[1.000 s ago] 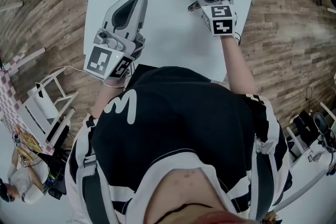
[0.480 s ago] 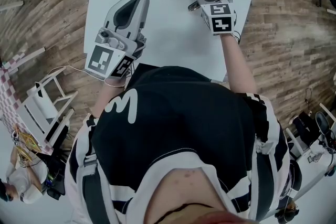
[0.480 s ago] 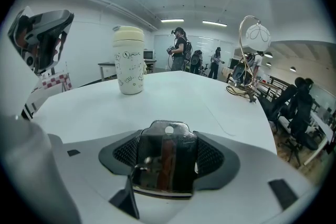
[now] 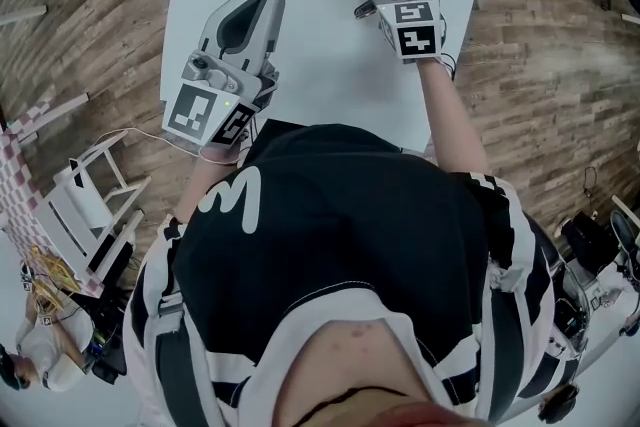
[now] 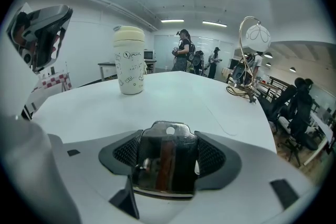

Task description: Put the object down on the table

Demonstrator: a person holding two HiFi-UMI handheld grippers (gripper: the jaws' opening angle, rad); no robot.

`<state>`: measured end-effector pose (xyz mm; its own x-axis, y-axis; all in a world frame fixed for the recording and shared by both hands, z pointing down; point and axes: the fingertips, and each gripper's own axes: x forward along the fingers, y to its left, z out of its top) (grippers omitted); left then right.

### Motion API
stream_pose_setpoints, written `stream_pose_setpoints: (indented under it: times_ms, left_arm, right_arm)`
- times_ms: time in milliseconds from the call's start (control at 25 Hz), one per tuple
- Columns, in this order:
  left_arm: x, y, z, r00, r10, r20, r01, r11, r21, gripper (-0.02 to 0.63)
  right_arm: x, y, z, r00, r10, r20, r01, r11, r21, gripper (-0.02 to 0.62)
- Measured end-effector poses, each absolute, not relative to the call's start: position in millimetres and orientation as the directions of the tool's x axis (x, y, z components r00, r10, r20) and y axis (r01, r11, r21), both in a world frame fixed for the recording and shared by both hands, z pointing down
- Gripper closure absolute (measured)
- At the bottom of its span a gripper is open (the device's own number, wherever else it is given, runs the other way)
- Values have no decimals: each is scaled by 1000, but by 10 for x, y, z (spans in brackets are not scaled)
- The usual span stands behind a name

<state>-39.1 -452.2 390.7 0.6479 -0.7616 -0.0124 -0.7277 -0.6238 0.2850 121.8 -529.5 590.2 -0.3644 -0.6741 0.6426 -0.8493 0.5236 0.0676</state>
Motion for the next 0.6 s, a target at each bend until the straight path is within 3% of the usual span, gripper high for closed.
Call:
stream_pose_setpoints:
  times_ms: [600]
  left_arm:
    - [-289, -4424, 3786, 675, -738, -24, -712, -659, 243, 601]
  right_arm:
    - [1269, -5185, 5608, -370, -757, 538, -864, 493, 101, 293]
